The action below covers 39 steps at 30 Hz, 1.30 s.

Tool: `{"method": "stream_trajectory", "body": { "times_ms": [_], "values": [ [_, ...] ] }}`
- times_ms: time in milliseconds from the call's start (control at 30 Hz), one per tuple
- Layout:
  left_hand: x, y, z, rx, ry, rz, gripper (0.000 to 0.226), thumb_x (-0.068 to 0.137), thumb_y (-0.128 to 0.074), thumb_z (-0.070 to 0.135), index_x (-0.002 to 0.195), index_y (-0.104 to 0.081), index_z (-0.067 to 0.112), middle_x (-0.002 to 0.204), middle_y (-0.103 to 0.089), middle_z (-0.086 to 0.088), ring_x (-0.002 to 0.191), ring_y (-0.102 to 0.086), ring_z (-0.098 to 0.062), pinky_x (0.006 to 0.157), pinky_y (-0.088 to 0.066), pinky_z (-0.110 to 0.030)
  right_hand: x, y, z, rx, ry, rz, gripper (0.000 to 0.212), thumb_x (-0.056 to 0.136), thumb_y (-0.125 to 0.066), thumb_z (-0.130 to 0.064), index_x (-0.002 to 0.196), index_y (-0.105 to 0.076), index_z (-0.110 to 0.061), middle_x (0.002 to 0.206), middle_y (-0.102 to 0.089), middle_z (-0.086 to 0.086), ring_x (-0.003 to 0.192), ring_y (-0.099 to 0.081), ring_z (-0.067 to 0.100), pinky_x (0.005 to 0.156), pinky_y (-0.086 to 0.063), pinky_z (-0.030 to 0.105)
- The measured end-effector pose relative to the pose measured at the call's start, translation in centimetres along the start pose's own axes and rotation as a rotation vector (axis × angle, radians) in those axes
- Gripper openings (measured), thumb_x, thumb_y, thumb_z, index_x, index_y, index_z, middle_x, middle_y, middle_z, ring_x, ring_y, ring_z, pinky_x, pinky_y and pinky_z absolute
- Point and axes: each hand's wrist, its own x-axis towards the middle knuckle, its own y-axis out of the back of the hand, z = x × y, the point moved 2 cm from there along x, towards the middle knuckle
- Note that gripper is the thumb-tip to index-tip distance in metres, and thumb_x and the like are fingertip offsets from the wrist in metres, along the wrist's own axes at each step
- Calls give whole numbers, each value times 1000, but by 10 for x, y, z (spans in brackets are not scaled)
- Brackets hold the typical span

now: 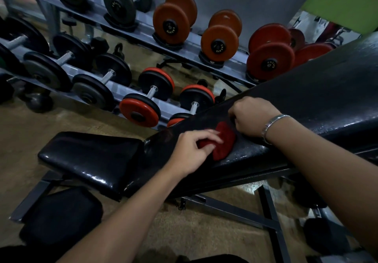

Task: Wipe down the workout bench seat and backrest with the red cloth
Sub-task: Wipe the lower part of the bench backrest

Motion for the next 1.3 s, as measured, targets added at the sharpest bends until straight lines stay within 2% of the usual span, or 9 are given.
{"method": "stream_trajectory", "body": {
  "times_ms": [100,233,333,433,667,900,1067,1200,1300],
  "values": [
    [-2,12,-5,5,15,-44,32,82,-74,-6,93,-82,22,113,-75,10,115,-65,1,106,-44,-18,-3,0,0,-1,-4,9,25,87,-51,-19,103,-69,-20,109,-67,5,102,-62,29,69,-39,32],
    [7,1,8,50,4,53,32,81,-70,-8,93,-81,19,110,-75,9,111,-65,2,105,-46,-21,-6,1,-4,-22,-23,-3,25,90,-52,-20,110,-67,-19,114,-65,6,106,-61,28,71,-39,32],
    [-8,-4,11,22,-32,-12,32,79,-71,-12,91,-82,17,112,-75,4,112,-65,1,101,-41,-12,-8,1,-8,-57,-14,14,26,91,-51,-20,112,-66,-18,116,-65,6,108,-60,28,72,-37,32],
    [-10,13,1,58,5,-73,36,78,-71,-12,86,-82,22,110,-75,8,112,-66,-1,104,-44,-18,-11,0,-6,-65,-14,20,27,92,-51,-18,114,-66,-18,116,-65,5,109,-59,28,71,-36,32],
    [-7,-14,25,9,6,39,36,74,-68,-15,84,-82,17,108,-75,8,109,-65,1,99,-44,-13,-13,-2,-6,-46,-5,30,25,92,-51,-16,112,-65,-18,118,-64,4,110,-60,27,70,-36,32],
    [-7,13,6,53,95,-40,42,75,-69,-14,78,-83,25,106,-76,13,111,-66,1,107,-46,-28,-16,-6,1,9,-24,23,23,91,-53,-18,110,-65,-22,113,-64,3,102,-63,28,67,-40,32],
    [-12,-14,28,-25,43,-3,37,78,-71,-13,84,-83,22,109,-76,9,112,-65,2,99,-44,-12,-19,5,1,-36,38,127,22,88,-54,-15,103,-68,-21,109,-66,2,104,-60,27,78,-46,36],
    [-17,-2,20,-16,42,-108,40,77,-71,-15,80,-83,23,108,-76,10,112,-65,0,101,-44,-13,-25,13,8,-58,50,133,25,87,-54,-16,106,-67,-24,108,-66,1,106,-59,26,80,-44,37],
    [2,2,21,53,83,-54,40,79,-69,-14,81,-82,24,109,-75,14,112,-65,4,105,-46,-19,-32,18,12,-51,37,120,25,88,-53,-16,107,-66,-26,110,-65,-1,108,-57,25,83,-43,37]
  ]
}}
